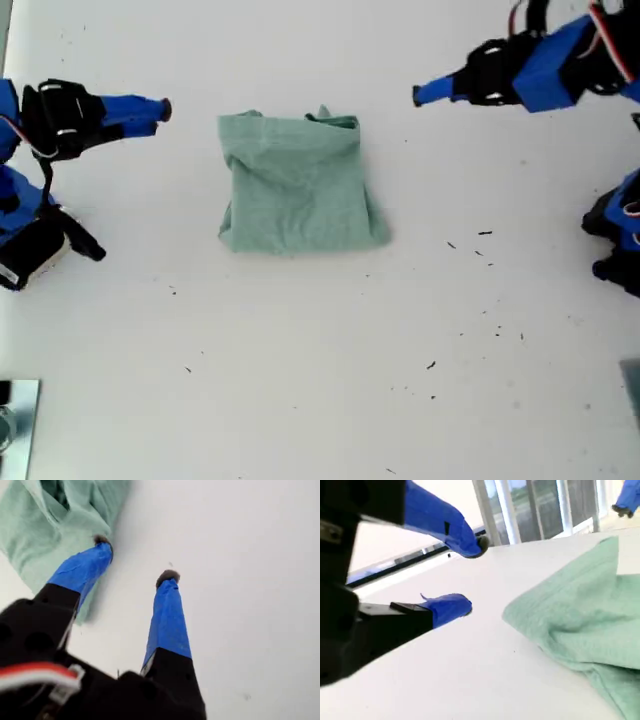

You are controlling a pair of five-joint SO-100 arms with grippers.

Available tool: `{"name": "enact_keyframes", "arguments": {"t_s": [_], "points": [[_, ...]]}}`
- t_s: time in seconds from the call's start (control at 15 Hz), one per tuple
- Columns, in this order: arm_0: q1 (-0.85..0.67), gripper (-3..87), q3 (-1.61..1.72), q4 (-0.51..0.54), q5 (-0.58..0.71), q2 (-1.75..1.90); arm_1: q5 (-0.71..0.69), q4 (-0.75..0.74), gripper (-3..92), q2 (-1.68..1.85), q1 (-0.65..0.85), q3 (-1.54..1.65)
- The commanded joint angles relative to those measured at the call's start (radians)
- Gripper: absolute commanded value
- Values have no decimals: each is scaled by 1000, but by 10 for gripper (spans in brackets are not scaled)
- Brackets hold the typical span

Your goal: Fold t shirt

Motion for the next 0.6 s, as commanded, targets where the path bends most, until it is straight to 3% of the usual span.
{"name": "enact_keyframes", "arguments": {"t_s": [0.0,0.07,0.27,0.4,0.47,0.53], "points": [[115,112,87,78,-83,247,28,54,47,449,-9,264],[161,92,132,120,-121,316,75,104,22,634,-31,387],[282,41,216,110,-170,314,233,325,23,1060,-89,661],[337,-1,308,104,-186,316,336,387,23,1057,-94,764],[365,40,365,94,-272,311,402,339,25,1057,-86,857],[394,98,359,98,-196,318,437,325,35,1039,-97,910]]}}
